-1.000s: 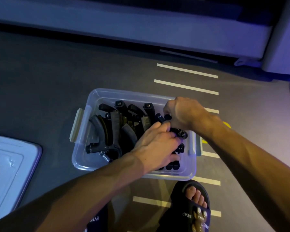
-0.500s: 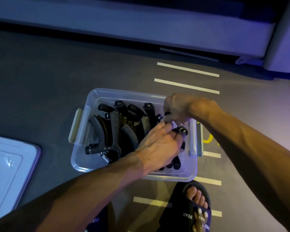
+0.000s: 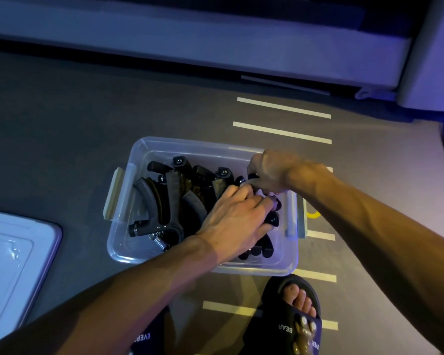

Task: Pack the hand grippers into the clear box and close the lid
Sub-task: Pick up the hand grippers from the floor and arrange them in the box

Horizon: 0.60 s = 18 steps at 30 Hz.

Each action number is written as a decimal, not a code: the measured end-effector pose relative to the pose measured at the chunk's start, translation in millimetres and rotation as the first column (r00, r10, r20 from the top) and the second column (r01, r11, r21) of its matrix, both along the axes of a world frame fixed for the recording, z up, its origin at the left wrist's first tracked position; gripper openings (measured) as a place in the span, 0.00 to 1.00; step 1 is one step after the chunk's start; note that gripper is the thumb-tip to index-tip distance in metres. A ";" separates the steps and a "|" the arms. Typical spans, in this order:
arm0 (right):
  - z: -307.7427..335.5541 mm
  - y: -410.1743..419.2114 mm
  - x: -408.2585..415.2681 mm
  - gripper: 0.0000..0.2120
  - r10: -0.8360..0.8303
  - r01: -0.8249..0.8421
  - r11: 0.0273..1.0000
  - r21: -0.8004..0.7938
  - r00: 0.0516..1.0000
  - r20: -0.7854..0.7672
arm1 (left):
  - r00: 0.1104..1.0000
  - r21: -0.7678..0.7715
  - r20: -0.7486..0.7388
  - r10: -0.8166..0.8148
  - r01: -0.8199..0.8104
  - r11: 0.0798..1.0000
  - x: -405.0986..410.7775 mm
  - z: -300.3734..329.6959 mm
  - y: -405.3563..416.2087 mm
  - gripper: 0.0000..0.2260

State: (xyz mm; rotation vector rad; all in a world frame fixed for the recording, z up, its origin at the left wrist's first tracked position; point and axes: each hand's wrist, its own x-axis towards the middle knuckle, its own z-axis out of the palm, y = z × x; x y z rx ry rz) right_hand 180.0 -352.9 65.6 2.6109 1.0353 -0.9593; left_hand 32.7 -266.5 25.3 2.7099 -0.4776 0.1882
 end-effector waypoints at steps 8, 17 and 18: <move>7.1 1.3 -4.0 0.12 -0.058 0.058 0.998 -0.008 0.998 -0.030 | 1.000 -0.027 0.018 -0.016 0.016 1.000 -6.3 -5.8 13.8 0.15; 4.6 -2.2 -9.4 0.18 -0.109 0.107 0.993 0.054 0.994 0.026 | 0.999 -0.127 -0.011 -0.032 0.030 0.991 -12.5 2.2 30.1 0.12; 3.5 -4.2 -9.5 0.18 -0.131 0.128 0.988 0.081 0.991 0.022 | 1.000 -0.141 -0.002 -0.018 0.017 0.990 -14.1 3.9 33.7 0.12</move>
